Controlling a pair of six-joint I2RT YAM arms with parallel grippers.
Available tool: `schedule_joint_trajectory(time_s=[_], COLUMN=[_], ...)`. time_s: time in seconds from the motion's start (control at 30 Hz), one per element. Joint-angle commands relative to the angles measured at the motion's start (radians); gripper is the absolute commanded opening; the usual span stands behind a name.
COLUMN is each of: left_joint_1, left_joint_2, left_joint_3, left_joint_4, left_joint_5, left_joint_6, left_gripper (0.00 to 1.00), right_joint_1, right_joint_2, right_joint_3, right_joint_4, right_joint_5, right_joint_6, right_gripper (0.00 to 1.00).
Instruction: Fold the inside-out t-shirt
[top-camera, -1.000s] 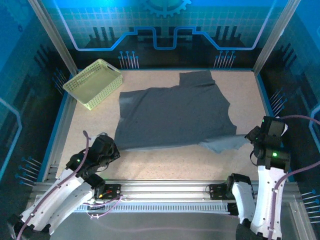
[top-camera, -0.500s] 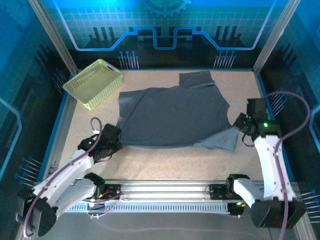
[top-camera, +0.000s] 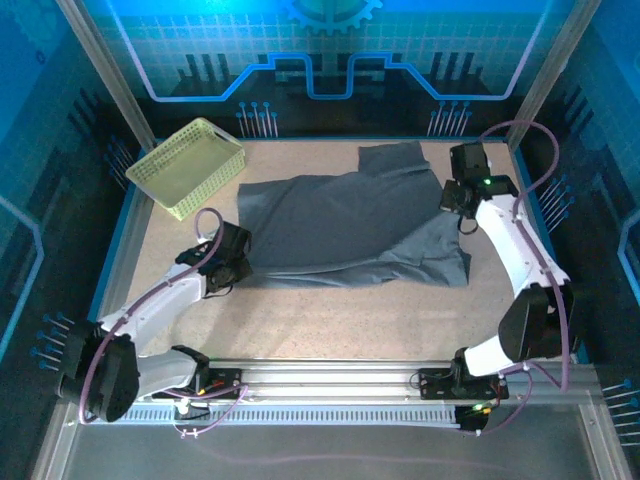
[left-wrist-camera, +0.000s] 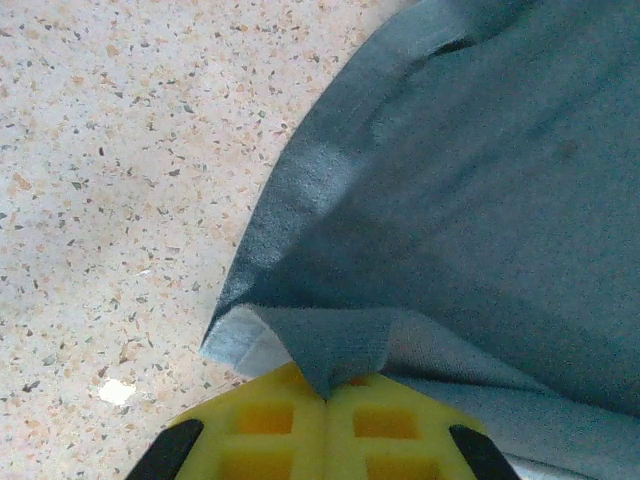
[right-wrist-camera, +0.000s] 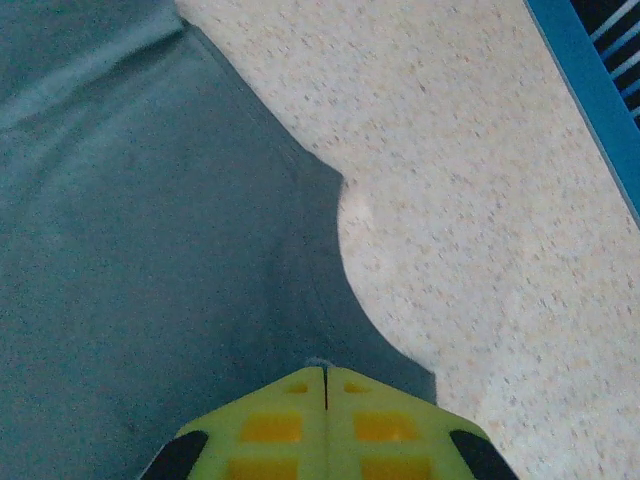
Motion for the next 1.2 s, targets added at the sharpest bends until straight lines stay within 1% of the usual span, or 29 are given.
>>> schedule_joint_trajectory(time_s=[0.0, 0.2, 0.5, 0.73, 0.83, 0.9, 0.93, 0.97, 1.0, 1.03, 1.1, 1.17], left_joint_1=[0.017, 0.031, 0.046, 0.054, 0.056, 0.060, 0.062, 0.065, 0.068, 0.073, 0.079, 0.077], left_joint_2=[0.032, 0.081, 0.186, 0.256, 0.277, 0.291, 0.293, 0.293, 0.288, 0.280, 0.236, 0.160], left_joint_3=[0.021, 0.023, 0.070, 0.110, 0.124, 0.136, 0.138, 0.138, 0.138, 0.135, 0.137, 0.125], left_joint_4=[0.017, 0.041, 0.070, 0.081, 0.076, 0.053, 0.044, 0.030, 0.020, 0.013, -0.017, -0.039], left_joint_5=[-0.008, -0.010, -0.017, -0.031, -0.037, -0.053, -0.060, -0.072, -0.082, -0.090, -0.104, -0.110], left_joint_6=[0.020, 0.036, 0.075, 0.088, 0.083, 0.066, 0.059, 0.047, 0.038, 0.033, 0.028, 0.025], left_gripper=[0.06, 0.09, 0.12, 0.13, 0.19, 0.29, 0.33, 0.37, 0.39, 0.43, 0.55, 0.64], right_joint_1=[0.032, 0.043, 0.047, 0.048, 0.049, 0.048, 0.049, 0.048, 0.049, 0.048, 0.049, 0.049], right_joint_2=[0.056, 0.142, 0.268, 0.336, 0.360, 0.382, 0.391, 0.397, 0.399, 0.398, 0.377, 0.333], right_joint_3=[0.070, 0.134, 0.210, 0.283, 0.307, 0.328, 0.338, 0.348, 0.358, 0.370, 0.376, 0.347], right_joint_4=[0.040, 0.037, 0.052, 0.042, 0.039, 0.026, 0.020, 0.012, 0.009, -0.004, -0.031, -0.038], right_joint_5=[0.040, 0.069, 0.044, 0.062, 0.067, 0.073, 0.077, 0.085, 0.092, 0.104, 0.131, 0.128], right_joint_6=[-0.047, -0.056, -0.081, -0.087, -0.088, -0.089, -0.091, -0.092, -0.098, -0.103, -0.107, -0.108], right_gripper=[0.00, 0.00, 0.00, 0.00, 0.00, 0.01, 0.06, 0.21, 0.31, 0.39, 0.53, 0.63])
